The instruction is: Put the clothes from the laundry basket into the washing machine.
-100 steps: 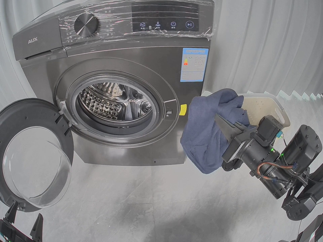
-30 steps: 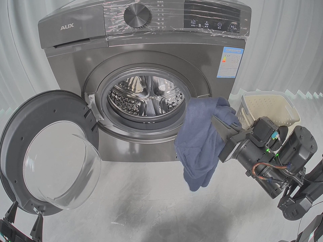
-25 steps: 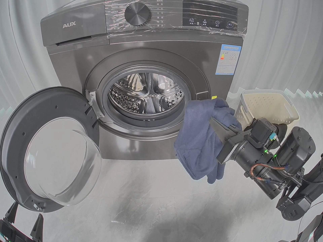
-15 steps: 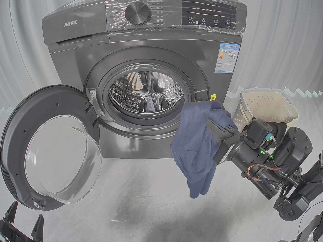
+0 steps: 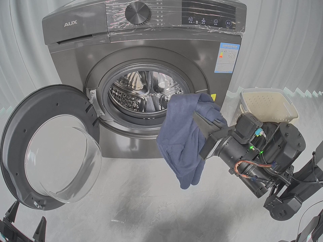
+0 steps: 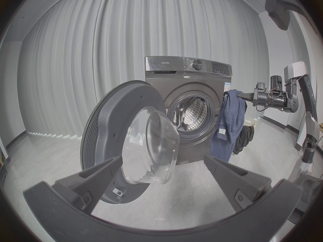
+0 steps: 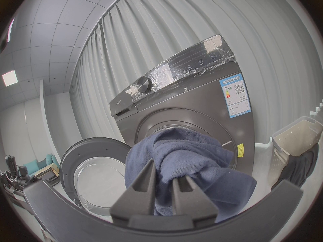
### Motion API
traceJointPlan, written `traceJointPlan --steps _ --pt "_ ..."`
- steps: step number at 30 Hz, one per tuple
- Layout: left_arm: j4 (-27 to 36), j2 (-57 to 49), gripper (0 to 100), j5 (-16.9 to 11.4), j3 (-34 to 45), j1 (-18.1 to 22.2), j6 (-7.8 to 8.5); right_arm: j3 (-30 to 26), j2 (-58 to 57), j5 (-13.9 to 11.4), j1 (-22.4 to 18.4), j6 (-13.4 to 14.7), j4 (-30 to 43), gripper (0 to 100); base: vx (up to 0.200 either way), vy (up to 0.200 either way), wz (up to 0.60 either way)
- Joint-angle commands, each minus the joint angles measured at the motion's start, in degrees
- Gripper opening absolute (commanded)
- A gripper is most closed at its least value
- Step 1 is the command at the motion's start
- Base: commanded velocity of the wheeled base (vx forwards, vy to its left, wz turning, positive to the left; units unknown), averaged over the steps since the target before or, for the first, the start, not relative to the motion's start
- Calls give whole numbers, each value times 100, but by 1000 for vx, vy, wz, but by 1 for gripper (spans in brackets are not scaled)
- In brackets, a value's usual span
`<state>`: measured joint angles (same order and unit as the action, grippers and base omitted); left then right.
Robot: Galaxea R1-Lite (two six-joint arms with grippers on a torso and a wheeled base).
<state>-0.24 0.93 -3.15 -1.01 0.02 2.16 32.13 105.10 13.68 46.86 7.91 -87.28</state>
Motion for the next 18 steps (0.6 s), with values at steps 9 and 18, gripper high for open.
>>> traceJointPlan --steps 9,18 --pt "-477 654 100 -573 -1894 15 -646 522 345 -41 183 211 -8 0 0 0 0" --pt "-433 3590 100 -3069 -2166 6 127 1234 494 -278 148 255 265 0 0 0 0"
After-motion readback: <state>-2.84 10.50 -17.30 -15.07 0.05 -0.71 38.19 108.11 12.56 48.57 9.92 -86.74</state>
